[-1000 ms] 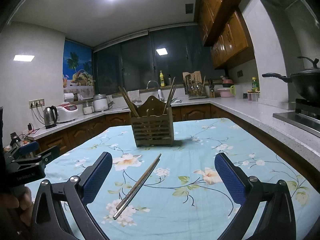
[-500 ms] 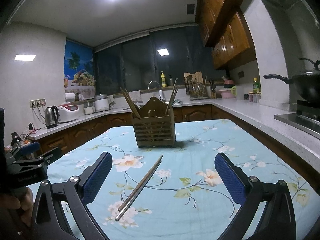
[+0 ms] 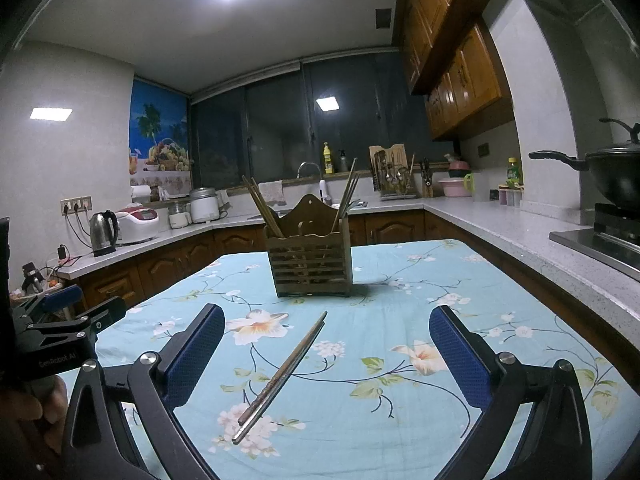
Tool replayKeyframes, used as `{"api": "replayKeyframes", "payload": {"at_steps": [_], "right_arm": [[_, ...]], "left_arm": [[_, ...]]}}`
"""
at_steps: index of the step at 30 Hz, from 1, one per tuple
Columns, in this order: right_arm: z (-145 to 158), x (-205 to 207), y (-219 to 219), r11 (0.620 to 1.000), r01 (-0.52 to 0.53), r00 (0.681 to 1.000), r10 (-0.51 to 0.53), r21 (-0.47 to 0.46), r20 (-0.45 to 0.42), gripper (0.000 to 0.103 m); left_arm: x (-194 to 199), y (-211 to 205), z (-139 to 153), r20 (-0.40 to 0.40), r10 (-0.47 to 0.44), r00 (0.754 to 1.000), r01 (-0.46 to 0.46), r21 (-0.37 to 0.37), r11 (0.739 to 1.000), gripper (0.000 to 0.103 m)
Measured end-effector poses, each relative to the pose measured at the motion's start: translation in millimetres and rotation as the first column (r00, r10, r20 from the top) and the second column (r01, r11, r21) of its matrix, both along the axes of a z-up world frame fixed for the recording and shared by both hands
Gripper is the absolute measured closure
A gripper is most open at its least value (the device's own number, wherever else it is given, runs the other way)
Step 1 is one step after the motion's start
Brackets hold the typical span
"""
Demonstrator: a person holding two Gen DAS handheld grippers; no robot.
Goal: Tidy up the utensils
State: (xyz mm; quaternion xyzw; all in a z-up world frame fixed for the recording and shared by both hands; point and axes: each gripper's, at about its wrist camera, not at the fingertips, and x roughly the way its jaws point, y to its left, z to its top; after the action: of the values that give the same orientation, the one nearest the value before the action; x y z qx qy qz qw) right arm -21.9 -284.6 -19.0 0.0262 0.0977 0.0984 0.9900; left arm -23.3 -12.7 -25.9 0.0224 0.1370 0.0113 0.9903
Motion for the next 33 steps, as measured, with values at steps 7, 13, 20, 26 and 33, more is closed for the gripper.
{"api": "replayKeyframes", "payload": {"at_steps": [7, 13, 20, 26, 33], "right_arm": [[-0.2, -0.2, 0.4, 1.0, 0.001, 1.0, -0.001, -0.002, 0.0, 0.0], [0.1, -0.2, 0.6, 1.0, 0.001, 1.0, -0.001, -0.002, 0.0, 0.0], [0.2, -0.3, 0.6, 1.0, 0.001, 1.0, -0.001, -0.002, 0.0, 0.0], [0.5, -0.5, 0.9, 1.0, -0.001, 1.0, 0.001, 0.002, 0.0, 0.0], [0.1, 0.2, 2.4, 1.0, 0.0, 1.0, 0.0, -0.001, -0.003, 0.0]], "left_arm": [[1.8, -3.9, -0.9, -0.001, -0.01, 1.0, 0.01, 0.0, 1.0, 0.0], [1.6, -4.3, -1.0, -0.001, -0.009, 1.0, 0.009, 0.001, 1.0, 0.0], [1.5, -4.8, -1.0, -0.001, -0.009, 1.0, 0.009, -0.002, 1.0, 0.0], [2.9, -5.5, -0.5, -0.005, -0.011, 1.0, 0.011, -0.005, 1.0, 0.0], [3.7, -5.8, -0.2, -0.007, -0.012, 1.0, 0.012, -0.005, 1.0, 0.0]]}}
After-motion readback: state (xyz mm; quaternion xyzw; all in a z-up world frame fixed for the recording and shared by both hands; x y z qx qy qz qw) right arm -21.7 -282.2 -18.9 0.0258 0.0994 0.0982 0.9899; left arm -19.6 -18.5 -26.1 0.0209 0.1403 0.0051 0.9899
